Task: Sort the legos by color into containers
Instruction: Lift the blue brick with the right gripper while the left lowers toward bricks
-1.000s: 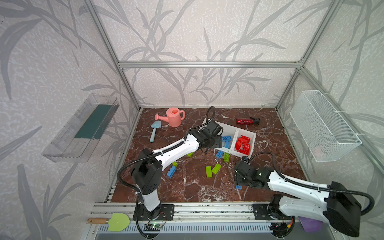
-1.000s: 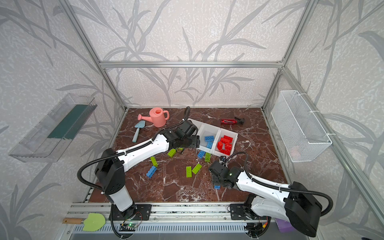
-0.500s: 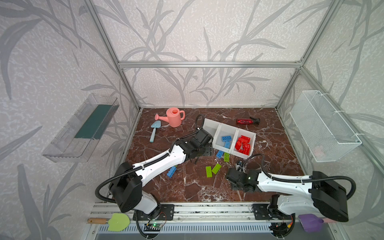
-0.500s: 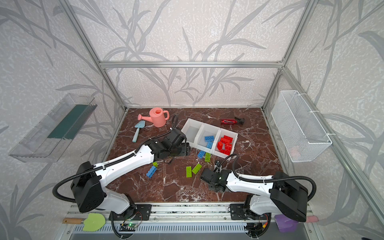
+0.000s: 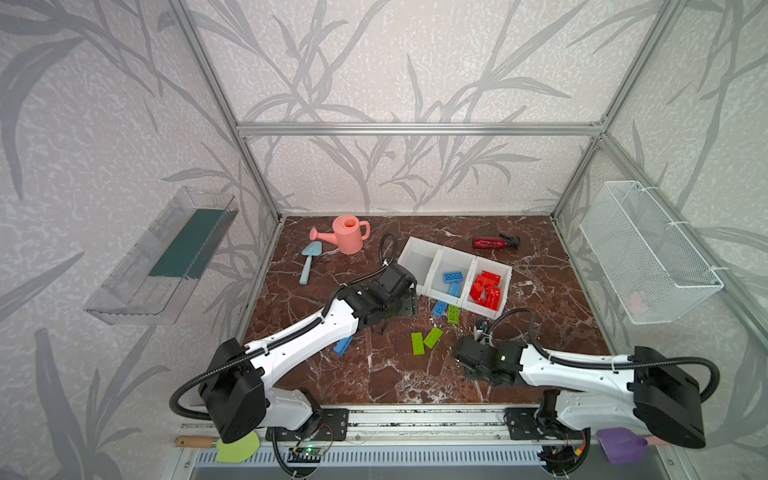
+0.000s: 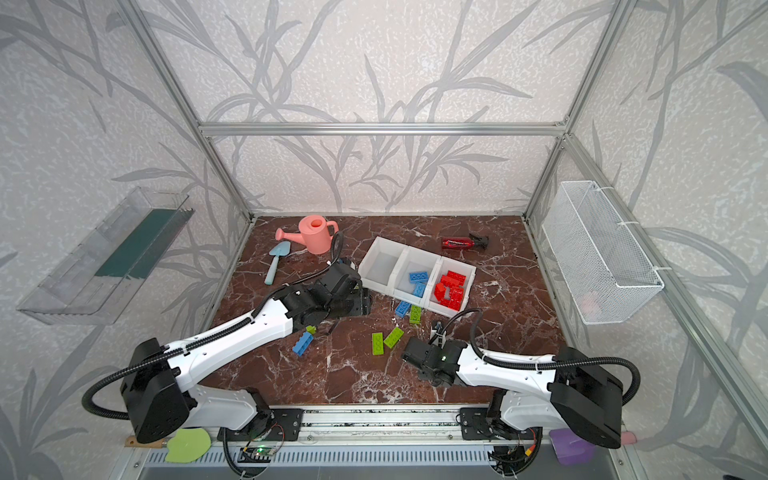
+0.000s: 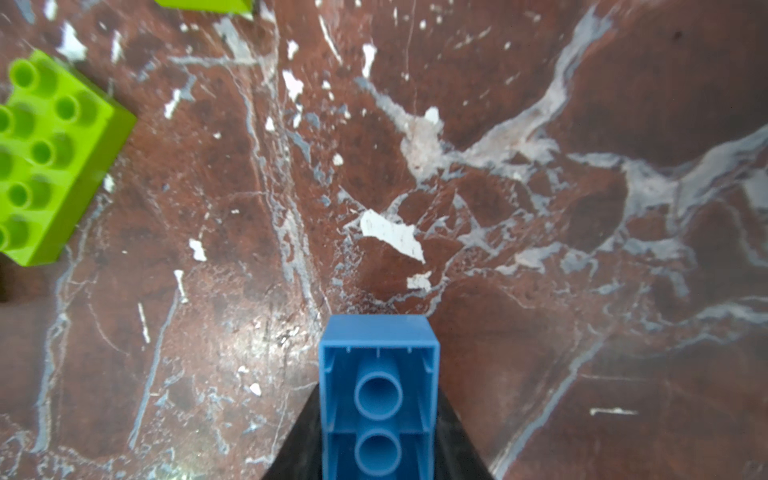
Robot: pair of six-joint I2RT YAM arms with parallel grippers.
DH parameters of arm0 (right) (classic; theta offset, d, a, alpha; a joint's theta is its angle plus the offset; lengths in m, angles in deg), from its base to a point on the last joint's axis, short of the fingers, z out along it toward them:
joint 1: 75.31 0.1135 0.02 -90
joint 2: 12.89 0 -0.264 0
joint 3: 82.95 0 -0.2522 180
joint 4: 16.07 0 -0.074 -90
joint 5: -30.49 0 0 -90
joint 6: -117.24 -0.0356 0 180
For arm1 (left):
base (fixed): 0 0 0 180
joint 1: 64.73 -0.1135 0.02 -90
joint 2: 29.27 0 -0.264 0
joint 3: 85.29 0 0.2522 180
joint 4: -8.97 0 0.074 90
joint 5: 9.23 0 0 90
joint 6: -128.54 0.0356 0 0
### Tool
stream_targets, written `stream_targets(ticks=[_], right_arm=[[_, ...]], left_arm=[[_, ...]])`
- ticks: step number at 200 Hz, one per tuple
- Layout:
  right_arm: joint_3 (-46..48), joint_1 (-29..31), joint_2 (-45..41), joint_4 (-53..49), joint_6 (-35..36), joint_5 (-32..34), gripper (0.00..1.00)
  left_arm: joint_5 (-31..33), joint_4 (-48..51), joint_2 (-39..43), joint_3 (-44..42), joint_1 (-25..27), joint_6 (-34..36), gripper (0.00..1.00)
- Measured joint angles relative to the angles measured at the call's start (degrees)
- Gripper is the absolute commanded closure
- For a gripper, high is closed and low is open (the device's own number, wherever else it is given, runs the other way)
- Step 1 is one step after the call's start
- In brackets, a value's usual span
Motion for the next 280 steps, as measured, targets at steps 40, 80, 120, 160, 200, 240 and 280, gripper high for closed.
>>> stream_targets(ticks=[40,80,120,160,200,240,280], right_arm=[[-2.27,-1.27,-3.76,-1.11,4.20,1.49,0.79],[-7.48,-7.52,-6.10,-0.52,12.41,0.28,0.80],[-13.97,-14.51,-5.16,0.42,21.22,-3.87,0.80],[-23.39,-19.78,1.18,1.51,29.20,-8.59,0.80],[-30.80,-24.48,8.90,2.93,34.36,-13.44,0.81],[-38.51,-28.70,18.27,3.52,37.75,-16.63,0.82],[-44.28,-32.85,25.75,3.76,39.56,-19.02,0.80]], left_arm=[[0.76,2.03,5.35,-2.40,-1.86,-0.11,0.07],[5.14,4.92,13.51,-3.65,-2.82,0.35,0.01],[10.32,10.56,18.58,-3.67,-3.78,1.31,0.01],[13.84,15.47,22.10,-5.05,-5.62,1.22,0.01],[14.38,18.05,24.57,-9.42,-7.41,-0.02,0.01],[14.16,19.76,24.11,-11.32,-10.58,-1.38,0.01],[12.48,19.69,23.58,-14.27,-12.74,-2.95,0.02]])
